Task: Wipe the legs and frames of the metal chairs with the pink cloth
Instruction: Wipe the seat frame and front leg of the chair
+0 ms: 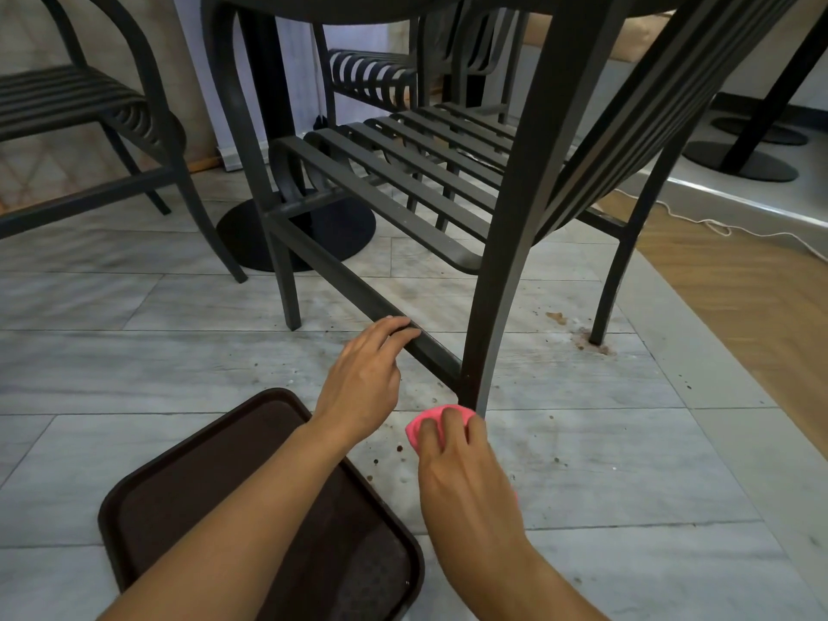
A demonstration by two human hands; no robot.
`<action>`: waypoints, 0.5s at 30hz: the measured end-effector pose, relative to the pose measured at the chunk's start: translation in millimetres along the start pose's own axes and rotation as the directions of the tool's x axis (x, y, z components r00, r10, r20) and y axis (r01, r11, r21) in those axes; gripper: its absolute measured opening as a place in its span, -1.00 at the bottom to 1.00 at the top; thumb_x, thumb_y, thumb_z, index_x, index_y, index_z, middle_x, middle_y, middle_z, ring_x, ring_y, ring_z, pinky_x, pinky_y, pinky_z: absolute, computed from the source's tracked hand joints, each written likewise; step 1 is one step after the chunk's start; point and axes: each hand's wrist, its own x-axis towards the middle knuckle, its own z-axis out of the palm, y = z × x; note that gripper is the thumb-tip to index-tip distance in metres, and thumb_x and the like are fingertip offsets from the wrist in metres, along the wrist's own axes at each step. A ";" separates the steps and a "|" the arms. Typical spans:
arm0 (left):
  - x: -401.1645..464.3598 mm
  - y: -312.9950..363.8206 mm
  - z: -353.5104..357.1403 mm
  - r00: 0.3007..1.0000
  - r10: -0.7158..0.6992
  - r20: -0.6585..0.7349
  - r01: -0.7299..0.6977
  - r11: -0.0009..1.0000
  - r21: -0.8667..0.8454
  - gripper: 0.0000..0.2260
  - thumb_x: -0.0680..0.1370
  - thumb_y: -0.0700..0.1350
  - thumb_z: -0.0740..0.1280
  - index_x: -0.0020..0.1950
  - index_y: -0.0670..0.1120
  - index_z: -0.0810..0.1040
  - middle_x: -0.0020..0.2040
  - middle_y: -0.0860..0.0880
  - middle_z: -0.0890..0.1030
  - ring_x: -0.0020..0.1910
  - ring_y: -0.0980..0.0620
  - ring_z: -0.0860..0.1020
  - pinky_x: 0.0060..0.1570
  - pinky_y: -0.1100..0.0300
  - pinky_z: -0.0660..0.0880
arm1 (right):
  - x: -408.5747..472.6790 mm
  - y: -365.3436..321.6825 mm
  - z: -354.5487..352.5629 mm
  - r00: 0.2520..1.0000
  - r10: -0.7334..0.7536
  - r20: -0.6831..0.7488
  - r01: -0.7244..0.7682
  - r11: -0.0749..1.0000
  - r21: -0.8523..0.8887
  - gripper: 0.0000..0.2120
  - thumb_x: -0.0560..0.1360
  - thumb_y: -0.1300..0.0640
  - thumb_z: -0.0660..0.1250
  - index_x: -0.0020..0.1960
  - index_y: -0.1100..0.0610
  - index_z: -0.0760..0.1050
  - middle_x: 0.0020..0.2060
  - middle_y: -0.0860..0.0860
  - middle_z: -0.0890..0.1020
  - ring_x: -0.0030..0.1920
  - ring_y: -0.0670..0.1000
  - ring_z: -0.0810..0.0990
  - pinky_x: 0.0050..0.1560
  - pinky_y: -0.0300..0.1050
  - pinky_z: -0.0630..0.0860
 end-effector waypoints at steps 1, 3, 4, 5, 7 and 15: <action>0.5 1.9 0.3 1.000 -0.001 -0.002 0.001 1.000 0.000 -0.56 0.52 -0.34 0.20 0.36 -0.03 0.41 0.39 0.06 0.38 0.40 0.08 0.29 0.34 0.24 0.16 | -0.3 1.7 -5.4 0.998 0.013 -0.056 -0.012 1.000 0.014 -0.38 0.32 0.31 -0.24 0.10 0.39 0.51 0.00 0.33 0.55 -0.02 0.29 0.52 -0.03 0.07 0.52; 1.3 5.5 0.7 1.000 -0.001 -0.008 0.001 1.000 -0.003 -0.56 0.52 -0.34 0.20 0.36 -0.03 0.41 0.38 0.06 0.39 0.40 0.08 0.29 0.33 0.27 0.13 | 2.6 6.6 -16.8 0.984 0.049 -0.174 -0.041 0.998 0.048 -0.43 0.32 0.31 -0.17 0.04 0.36 0.55 -0.05 0.30 0.59 -0.11 0.25 0.55 -0.17 0.00 0.56; 1.5 7.0 0.9 1.000 0.000 -0.009 0.000 1.000 -0.006 -0.56 0.52 -0.35 0.20 0.35 -0.04 0.42 0.38 0.05 0.39 0.40 0.07 0.29 0.32 0.26 0.12 | 5.8 9.2 -22.8 0.971 0.065 -0.228 -0.052 0.997 0.064 -0.44 0.33 0.30 -0.16 0.03 0.34 0.57 -0.06 0.28 0.60 -0.14 0.22 0.56 -0.22 -0.03 0.56; 1.3 8.3 0.8 1.000 0.001 -0.010 -0.001 1.000 -0.009 -0.57 0.52 -0.35 0.19 0.35 -0.05 0.42 0.38 0.05 0.40 0.40 0.07 0.30 0.32 0.26 0.12 | 9.2 10.9 -25.4 0.961 0.076 -0.265 -0.060 0.996 0.068 -0.44 0.34 0.30 -0.16 0.05 0.32 0.57 -0.04 0.26 0.60 -0.15 0.20 0.56 -0.24 -0.05 0.56; 0.7 9.4 0.9 1.000 0.005 -0.009 -0.005 1.000 -0.007 -0.57 0.52 -0.35 0.20 0.35 -0.05 0.43 0.38 0.05 0.40 0.40 0.07 0.30 0.33 0.25 0.12 | 13.8 12.8 -25.1 0.955 0.075 -0.287 -0.075 0.997 0.014 -0.44 0.35 0.28 -0.14 0.07 0.32 0.57 -0.02 0.26 0.60 -0.10 0.20 0.50 -0.19 -0.04 0.56; -5.8 3.9 1.1 0.999 0.010 0.034 -0.010 1.000 0.022 -0.55 0.50 -0.35 0.22 0.36 -0.04 0.42 0.39 0.03 0.40 0.41 0.05 0.30 0.35 0.20 0.18 | 17.1 10.2 0.1 0.994 0.106 -0.017 -0.107 0.988 -0.107 -0.52 0.18 0.21 0.38 0.07 0.39 0.57 -0.06 0.33 0.60 -0.12 0.23 0.59 -0.13 -0.01 0.58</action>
